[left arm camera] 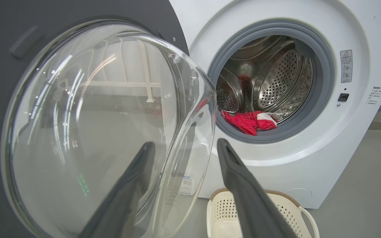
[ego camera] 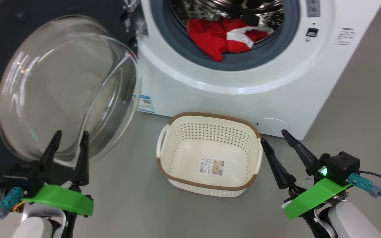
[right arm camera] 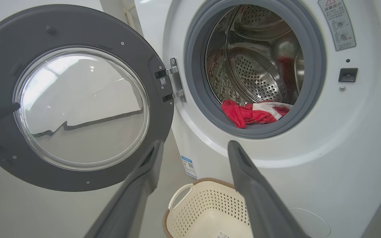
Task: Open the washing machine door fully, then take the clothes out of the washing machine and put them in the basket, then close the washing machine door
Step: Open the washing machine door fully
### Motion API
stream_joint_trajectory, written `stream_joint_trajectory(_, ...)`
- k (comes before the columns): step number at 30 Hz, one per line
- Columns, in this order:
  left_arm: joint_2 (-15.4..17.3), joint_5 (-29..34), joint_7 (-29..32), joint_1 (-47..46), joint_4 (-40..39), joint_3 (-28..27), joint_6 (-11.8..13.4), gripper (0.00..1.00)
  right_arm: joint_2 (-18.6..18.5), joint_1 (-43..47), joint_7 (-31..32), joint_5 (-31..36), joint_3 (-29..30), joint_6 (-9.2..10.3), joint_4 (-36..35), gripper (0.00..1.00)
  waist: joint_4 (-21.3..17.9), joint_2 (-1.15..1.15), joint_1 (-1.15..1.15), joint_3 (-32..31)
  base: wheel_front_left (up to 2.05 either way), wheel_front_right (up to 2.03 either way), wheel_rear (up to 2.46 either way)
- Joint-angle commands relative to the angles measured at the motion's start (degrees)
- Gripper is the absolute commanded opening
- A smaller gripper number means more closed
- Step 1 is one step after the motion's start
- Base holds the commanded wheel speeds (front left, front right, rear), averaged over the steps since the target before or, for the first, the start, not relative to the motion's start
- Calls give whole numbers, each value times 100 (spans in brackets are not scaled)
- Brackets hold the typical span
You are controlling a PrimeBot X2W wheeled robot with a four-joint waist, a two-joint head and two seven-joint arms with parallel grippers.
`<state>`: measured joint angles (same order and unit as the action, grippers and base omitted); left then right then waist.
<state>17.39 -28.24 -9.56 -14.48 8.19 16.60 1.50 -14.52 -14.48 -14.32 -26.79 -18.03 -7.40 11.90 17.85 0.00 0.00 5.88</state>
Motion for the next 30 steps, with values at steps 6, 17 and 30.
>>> stream_joint_trajectory(6, 94, 17, -11, 39, -351, -202, 162, 100, -7, -209, -68, 99, -69, -9, -217, 100, -452, 0, 0, 17, 0, 0, 0)
stream_joint_trajectory(17, -63, -48, -256, 151, -336, -253, 274, 100, -58, -239, -68, 158, 36, -9, -256, 100, -1043, 0, 0, 50, 0, 0, 0)
stream_joint_trajectory(30, -206, 57, -511, 338, -158, -440, 330, 100, -148, -242, -68, 226, 230, -9, -317, 100, -1642, 0, 0, 86, 0, 0, 0)
